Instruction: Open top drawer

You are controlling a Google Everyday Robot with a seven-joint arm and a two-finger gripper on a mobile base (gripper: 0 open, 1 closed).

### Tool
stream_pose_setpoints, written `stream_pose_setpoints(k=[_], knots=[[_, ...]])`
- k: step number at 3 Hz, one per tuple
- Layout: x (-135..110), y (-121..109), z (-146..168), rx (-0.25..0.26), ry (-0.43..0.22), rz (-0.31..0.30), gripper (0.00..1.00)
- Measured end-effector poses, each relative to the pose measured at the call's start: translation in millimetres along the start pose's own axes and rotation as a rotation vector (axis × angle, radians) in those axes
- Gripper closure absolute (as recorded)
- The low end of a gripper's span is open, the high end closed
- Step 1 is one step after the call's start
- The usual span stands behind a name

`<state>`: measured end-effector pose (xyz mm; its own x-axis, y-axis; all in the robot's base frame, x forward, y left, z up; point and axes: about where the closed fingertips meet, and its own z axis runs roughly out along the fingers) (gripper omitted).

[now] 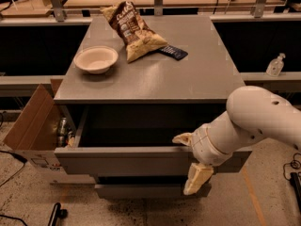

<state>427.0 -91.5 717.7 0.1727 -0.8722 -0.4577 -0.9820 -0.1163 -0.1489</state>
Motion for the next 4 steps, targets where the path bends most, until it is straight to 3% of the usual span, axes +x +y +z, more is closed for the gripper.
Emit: stream_pose_setpoints(k=[1, 2, 3, 4], knots=[[-8.1, 11.7, -11.6, 0.010, -0.048, 0.006, 0.17], [-6.3, 7.0, -18.4, 0.023, -0.050, 0.023, 0.38], [6.8, -15.6, -20.8, 0.029, -0.030, 0.053, 0.55], [19.6, -48.1, -20.4, 0.037, -0.008, 0.072, 0.58]])
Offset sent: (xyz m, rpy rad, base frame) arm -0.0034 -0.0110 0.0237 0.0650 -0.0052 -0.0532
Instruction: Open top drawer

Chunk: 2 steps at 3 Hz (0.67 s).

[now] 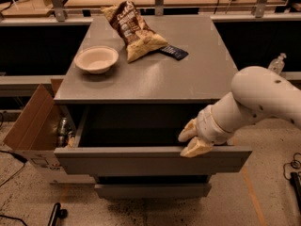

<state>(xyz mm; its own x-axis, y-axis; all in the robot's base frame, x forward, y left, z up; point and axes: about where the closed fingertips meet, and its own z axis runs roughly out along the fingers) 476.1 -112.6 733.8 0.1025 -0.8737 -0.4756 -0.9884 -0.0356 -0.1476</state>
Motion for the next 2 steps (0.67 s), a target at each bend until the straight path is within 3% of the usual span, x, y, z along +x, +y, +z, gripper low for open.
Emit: stream_pose_setpoints(k=[2], knots=[[15.3, -58.7, 20.5, 0.000, 0.017, 0.049, 0.62]])
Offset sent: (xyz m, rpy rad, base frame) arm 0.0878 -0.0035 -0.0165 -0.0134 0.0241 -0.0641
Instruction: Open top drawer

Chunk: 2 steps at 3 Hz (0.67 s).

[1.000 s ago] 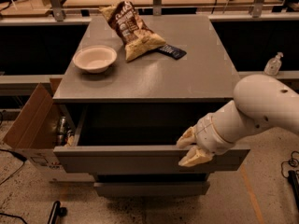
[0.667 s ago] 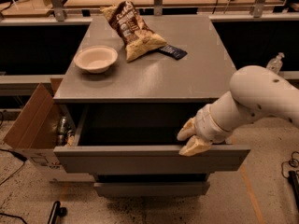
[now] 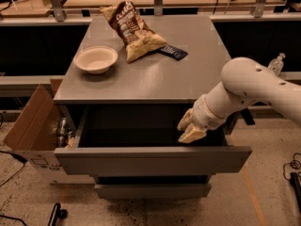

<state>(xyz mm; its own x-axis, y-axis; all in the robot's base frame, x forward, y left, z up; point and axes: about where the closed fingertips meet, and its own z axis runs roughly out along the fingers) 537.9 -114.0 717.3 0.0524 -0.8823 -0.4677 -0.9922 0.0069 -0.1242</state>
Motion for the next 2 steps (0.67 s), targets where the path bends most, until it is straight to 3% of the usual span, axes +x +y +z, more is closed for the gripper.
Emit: stream_pose_setpoints(k=[1, 2], knots=[[5.5, -9.1, 13.3, -0.008, 0.003, 0.020, 0.80], [8.8, 0.0, 26.6, -0.021, 0.004, 0.024, 0.82]])
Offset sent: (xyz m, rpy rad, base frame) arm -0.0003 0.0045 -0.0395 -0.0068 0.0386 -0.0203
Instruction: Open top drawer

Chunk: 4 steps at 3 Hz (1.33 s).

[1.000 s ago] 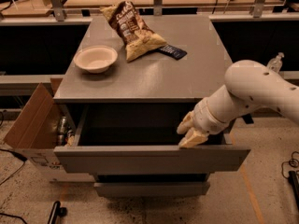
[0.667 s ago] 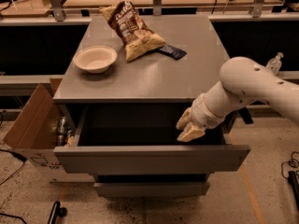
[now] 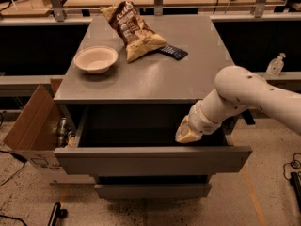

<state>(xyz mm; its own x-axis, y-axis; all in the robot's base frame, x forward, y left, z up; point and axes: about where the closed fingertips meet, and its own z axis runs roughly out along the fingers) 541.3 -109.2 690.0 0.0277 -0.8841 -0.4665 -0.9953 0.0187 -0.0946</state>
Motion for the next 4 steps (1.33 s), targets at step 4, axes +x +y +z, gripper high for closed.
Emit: stream_pose_setpoints(k=[4], knots=[[-12.9, 81.8, -15.4, -0.097, -0.083, -0.054, 0.80]])
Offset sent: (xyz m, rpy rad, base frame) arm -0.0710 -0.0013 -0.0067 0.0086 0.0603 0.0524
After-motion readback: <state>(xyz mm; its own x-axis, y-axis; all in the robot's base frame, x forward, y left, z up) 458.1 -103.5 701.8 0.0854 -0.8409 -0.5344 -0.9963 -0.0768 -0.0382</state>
